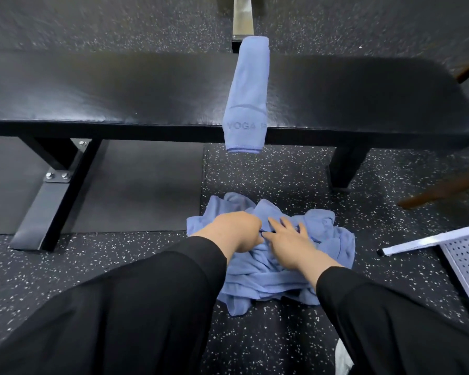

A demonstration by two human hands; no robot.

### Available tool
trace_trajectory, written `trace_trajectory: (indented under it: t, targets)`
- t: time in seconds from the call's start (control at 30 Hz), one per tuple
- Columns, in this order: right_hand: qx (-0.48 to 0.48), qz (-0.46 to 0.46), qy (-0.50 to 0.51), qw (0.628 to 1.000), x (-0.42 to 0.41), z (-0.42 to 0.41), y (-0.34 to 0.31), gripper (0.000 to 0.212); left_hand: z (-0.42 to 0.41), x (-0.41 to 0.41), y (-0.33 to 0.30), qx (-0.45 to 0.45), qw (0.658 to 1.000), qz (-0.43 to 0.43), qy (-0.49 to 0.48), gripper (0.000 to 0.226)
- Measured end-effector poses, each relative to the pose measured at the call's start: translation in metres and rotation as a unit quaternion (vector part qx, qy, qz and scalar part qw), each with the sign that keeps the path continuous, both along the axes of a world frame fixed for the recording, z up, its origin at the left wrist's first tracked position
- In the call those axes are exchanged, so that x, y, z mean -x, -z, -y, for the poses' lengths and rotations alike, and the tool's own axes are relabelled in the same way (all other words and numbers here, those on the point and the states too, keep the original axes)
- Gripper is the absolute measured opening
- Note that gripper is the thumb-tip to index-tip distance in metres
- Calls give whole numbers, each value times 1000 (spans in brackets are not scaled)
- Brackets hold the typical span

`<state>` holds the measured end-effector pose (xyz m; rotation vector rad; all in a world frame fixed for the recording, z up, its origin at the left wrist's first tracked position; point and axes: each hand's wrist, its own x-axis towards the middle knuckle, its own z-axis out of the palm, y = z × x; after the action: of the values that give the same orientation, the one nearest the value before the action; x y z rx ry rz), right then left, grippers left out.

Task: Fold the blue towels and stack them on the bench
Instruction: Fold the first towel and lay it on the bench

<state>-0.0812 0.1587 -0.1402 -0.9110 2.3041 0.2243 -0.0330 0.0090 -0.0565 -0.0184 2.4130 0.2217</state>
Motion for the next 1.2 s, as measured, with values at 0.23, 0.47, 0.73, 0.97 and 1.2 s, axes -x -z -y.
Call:
trace_trajectory:
  t: [0.23, 0.47, 0.73, 0.97, 1.2]
  targets:
    - [181, -95, 121, 971, 4, 16, 2, 13, 13, -1, -2, -39, 997, -50, -51, 34]
    - [289, -73, 265, 917, 13, 11, -52, 19, 22, -10, -31, -60, 971, -186, -140, 31]
    - [383, -67, 230, 892, 5, 0, -185, 13, 7, -23, -123, -161, 891, -329, -268, 32]
    - [517, -129, 228, 815, -13, -26, -317, 17, -22, -51, -217, -288, 817, -395, -306, 34]
    - [525, -70, 181, 829, -23, -45, -326, 22, -35, -67, -224, -336, 841, -362, -219, 41]
